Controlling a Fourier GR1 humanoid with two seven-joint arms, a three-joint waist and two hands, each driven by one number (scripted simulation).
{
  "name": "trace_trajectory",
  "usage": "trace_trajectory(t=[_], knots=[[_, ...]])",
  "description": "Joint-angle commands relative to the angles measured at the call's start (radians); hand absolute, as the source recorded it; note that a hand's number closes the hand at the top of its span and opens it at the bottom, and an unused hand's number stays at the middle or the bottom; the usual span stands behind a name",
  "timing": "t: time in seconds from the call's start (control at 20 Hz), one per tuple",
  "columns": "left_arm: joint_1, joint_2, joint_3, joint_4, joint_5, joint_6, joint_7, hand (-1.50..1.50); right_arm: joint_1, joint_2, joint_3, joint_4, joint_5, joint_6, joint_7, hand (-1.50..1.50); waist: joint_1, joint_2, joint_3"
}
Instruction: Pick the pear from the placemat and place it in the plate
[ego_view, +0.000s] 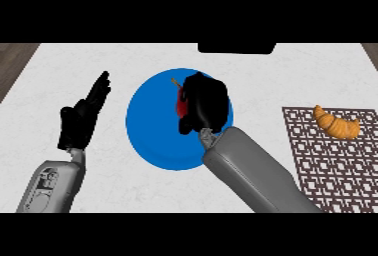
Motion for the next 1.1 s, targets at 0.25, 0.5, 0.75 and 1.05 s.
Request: trace_trajectory(t=[0.25,0.5,0.75,1.05], knots=[[0.02,-0.021,-0.014,-0.03,0.0,-0.007,-0.003,0.0,-0.105,0.001,0.057,0.311,-0.335,-0.269,-0.002,-1.5,0.031,0.006,0.001],[-0.055,-0.011,0.004,0.021,-0.002,-0.016,0.019,0.0,-0.106,0.001,0.146,0.406,-0.464,-0.436,-0.14,-1.5,0.034,0.012,0.001],[-0.014,-0.026,-0.017,-0.027,-0.009,-0.011,0.037,0.0,-0.1,0.001,0.114,0.285,-0.571,-0.609,-0.222,-1.5,0.031,0.004,0.002],[0.011,-0.029,0.003,-0.029,-0.025,0.029,0.045,0.0,-0.041,0.0,0.002,0.199,-0.555,-0.771,-0.274,-1.5,-0.033,-0.009,0.002]])
